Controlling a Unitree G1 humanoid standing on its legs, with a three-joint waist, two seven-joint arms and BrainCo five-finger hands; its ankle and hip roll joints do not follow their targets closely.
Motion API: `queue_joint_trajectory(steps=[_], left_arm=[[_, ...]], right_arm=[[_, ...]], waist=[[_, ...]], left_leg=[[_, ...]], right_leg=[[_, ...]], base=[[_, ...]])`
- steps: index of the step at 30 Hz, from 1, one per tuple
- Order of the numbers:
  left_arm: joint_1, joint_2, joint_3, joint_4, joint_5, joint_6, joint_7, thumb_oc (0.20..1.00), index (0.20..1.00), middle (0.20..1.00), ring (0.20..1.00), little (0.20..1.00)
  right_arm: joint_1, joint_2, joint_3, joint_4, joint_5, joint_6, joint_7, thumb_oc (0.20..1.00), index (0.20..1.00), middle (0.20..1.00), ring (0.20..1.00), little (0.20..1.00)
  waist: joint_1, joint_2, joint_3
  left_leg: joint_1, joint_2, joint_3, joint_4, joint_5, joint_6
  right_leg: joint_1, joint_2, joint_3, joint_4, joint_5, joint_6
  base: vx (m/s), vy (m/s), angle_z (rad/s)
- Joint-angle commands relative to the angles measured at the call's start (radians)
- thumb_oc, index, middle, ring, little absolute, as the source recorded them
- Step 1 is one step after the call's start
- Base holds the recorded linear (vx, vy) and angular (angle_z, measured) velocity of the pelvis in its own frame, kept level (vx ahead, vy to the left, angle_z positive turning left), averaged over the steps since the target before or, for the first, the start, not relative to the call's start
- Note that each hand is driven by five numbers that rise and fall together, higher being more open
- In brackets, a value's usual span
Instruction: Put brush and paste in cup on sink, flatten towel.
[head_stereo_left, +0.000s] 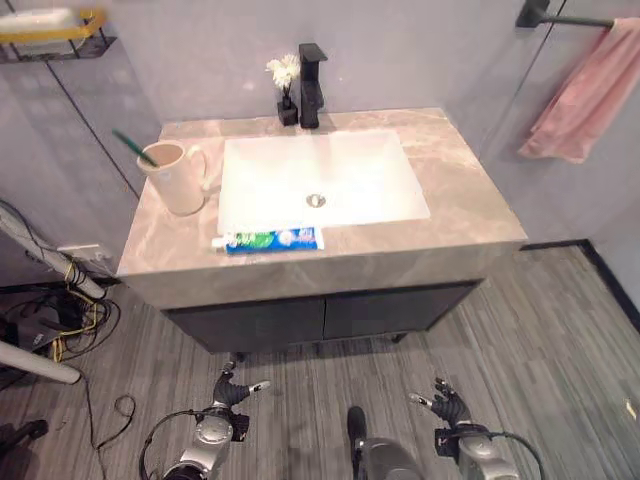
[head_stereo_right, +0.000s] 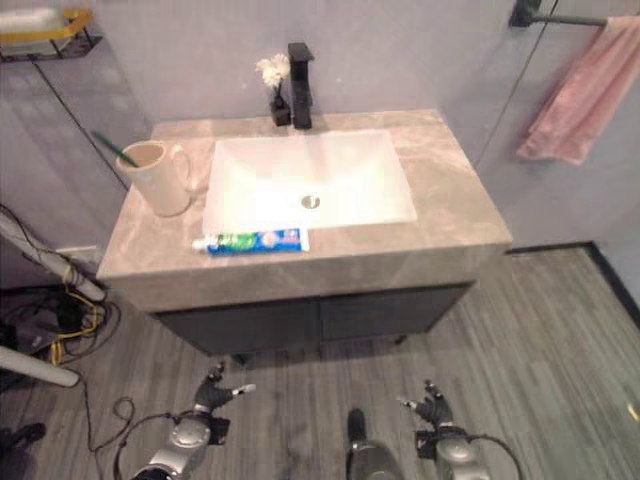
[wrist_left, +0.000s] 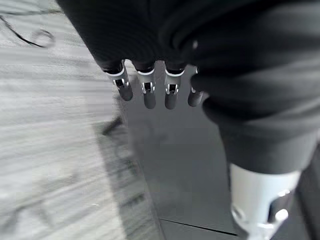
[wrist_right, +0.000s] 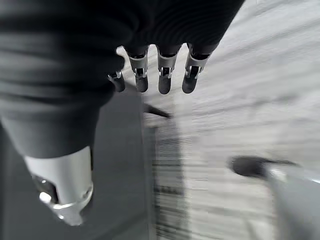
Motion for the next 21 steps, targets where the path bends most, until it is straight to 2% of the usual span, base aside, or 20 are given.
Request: queue_joint_trajectory(steps=[1, 2, 4, 7, 8, 9, 10, 11, 13, 16, 19, 21], left_arm=[[-0.057, 0.044, -0.024, -0.078, -0.003, -0.035, 0.0, 1.0, 1.0, 1.0, 1.0, 1.0], [-0.064, 0.049, -0.03, -0.09, 0.0, -0.034, -0.002, 1.0, 1.0, 1.0, 1.0, 1.0], [-0.073, 0.05, -0.036, -0.092, 0.004, -0.031, -0.003, 1.0, 1.0, 1.0, 1.0, 1.0], [-0.086, 0.046, -0.047, -0.072, 0.024, -0.032, 0.005, 1.0, 1.0, 1.0, 1.0, 1.0], [-0.094, 0.045, -0.048, -0.054, 0.037, -0.033, 0.013, 1.0, 1.0, 1.0, 1.0, 1.0], [-0.092, 0.046, -0.043, -0.049, 0.038, -0.034, 0.016, 1.0, 1.0, 1.0, 1.0, 1.0], [-0.08, 0.05, -0.039, -0.052, 0.04, -0.036, 0.02, 1.0, 1.0, 1.0, 1.0, 1.0], [-0.08, 0.049, -0.04, -0.052, 0.04, -0.036, 0.02, 1.0, 1.0, 1.0, 1.0, 1.0], [-0.046, 0.06, -0.029, -0.084, 0.045, -0.038, 0.013, 1.0, 1.0, 1.0, 1.0, 1.0], [-0.02, 0.071, -0.015, -0.069, 0.07, -0.035, 0.009, 1.0, 1.0, 1.0, 1.0, 1.0], [-0.001, 0.083, -0.001, -0.045, 0.073, -0.034, 0.001, 1.0, 1.0, 1.0, 1.0, 1.0], [0.015, 0.09, 0.009, -0.044, 0.078, -0.029, 0.001, 1.0, 1.0, 1.0, 1.0, 1.0]], right_arm=[[-0.021, -0.056, 0.023, -0.042, -0.023, -0.033, -0.013, 1.0, 1.0, 1.0, 1.0, 1.0], [-0.019, -0.065, 0.026, -0.046, -0.027, -0.034, -0.016, 1.0, 1.0, 1.0, 1.0, 1.0], [-0.016, -0.08, 0.035, -0.053, -0.054, -0.031, -0.022, 1.0, 1.0, 1.0, 1.0, 1.0], [-0.009, -0.1, 0.028, -0.059, -0.08, -0.031, -0.035, 1.0, 1.0, 1.0, 1.0, 1.0], [-0.01, -0.101, 0.028, -0.048, -0.084, -0.032, -0.032, 1.0, 1.0, 1.0, 1.0, 1.0], [-0.01, -0.104, 0.038, -0.053, -0.093, -0.032, -0.03, 1.0, 1.0, 1.0, 1.0, 1.0], [-0.013, -0.102, 0.049, -0.055, -0.115, -0.031, -0.027, 1.0, 1.0, 1.0, 1.0, 1.0], [-0.013, -0.102, 0.049, -0.056, -0.116, -0.031, -0.027, 1.0, 1.0, 1.0, 1.0, 1.0], [-0.019, -0.107, 0.066, -0.078, -0.149, -0.031, -0.02, 1.0, 1.0, 1.0, 1.0, 1.0], [-0.021, -0.109, 0.07, -0.074, -0.184, -0.032, -0.012, 1.0, 1.0, 1.0, 1.0, 1.0], [-0.031, -0.102, 0.065, -0.062, -0.187, -0.029, -0.007, 1.0, 1.0, 1.0, 1.0, 1.0], [-0.052, -0.09, 0.076, -0.048, -0.21, -0.024, -0.008, 1.0, 1.0, 1.0, 1.0, 1.0]], waist=[[-0.008, -0.024, 0.039], [0.0, -0.034, 0.055], [0.007, -0.043, 0.07], [0.008, -0.049, 0.073], [0.014, -0.045, 0.071], [0.028, -0.04, 0.066], [0.045, -0.023, 0.06], [0.045, -0.024, 0.063], [0.063, -0.01, 0.064], [0.068, -0.008, 0.058], [0.079, -0.007, 0.053], [0.095, -0.001, 0.062]], left_leg=[[-0.023, 0.036, -0.016, 0.196, 0.276, -0.044], [-0.07, 0.043, -0.006, 0.271, 0.304, -0.045], [-0.126, 0.065, 0.034, 0.312, 0.297, -0.035], [-0.202, 0.074, 0.1, 0.192, 0.241, -0.02], [-0.226, 0.058, 0.106, 0.089, 0.219, -0.015], [-0.25, 0.036, 0.078, 0.006, 0.225, -0.014], [-0.256, 0.023, 0.027, -0.111, 0.27, -0.021], [-0.249, 0.022, 0.028, -0.117, 0.272, -0.021], [-0.236, 0.008, -0.03, -0.168, 0.286, -0.012], [-0.208, -0.011, -0.023, -0.175, 0.264, 0.008], [-0.181, -0.026, -0.003, -0.192, 0.244, 0.034], [-0.161, -0.031, 0.017, -0.21, 0.235, 0.056]], right_leg=[[-0.018, -0.028, 0.034, 0.03, 0.002, 0.04], [-0.001, -0.03, 0.029, 0.025, -0.008, 0.021], [0.027, -0.033, 0.02, 0.014, -0.033, 0.006], [0.072, -0.052, 0.004, -0.018, -0.046, 0.025], [0.093, -0.052, 0.013, -0.028, -0.057, 0.036], [0.108, -0.048, 0.019, -0.036, -0.064, 0.042], [0.127, -0.028, 0.037, -0.04, -0.074, 0.045], [0.132, -0.029, 0.037, -0.04, -0.075, 0.045], [0.134, -0.01, 0.064, -0.011, -0.1, 0.049], [0.139, -0.017, 0.082, 0.015, -0.115, 0.06], [0.127, -0.029, 0.099, 0.055, -0.117, 0.079], [0.077, -0.048, 0.083, 0.157, -0.088, 0.114]], base=[[0.24, -0.282, 0.13], [0.21, -0.263, -0.01], [0.2, -0.184, 0.0], [0.27, -0.056, 0.25], [0.36, 0.065, 0.35], [0.46, 0.131, 0.24], [0.3, 0.096, 0.13], [0.26, 0.089, -0.06], [0.24, 0.104, -0.79], [0.18, 0.133, -1.07], [0.12, 0.156, -0.19], [0.06, 0.166, -0.11]])
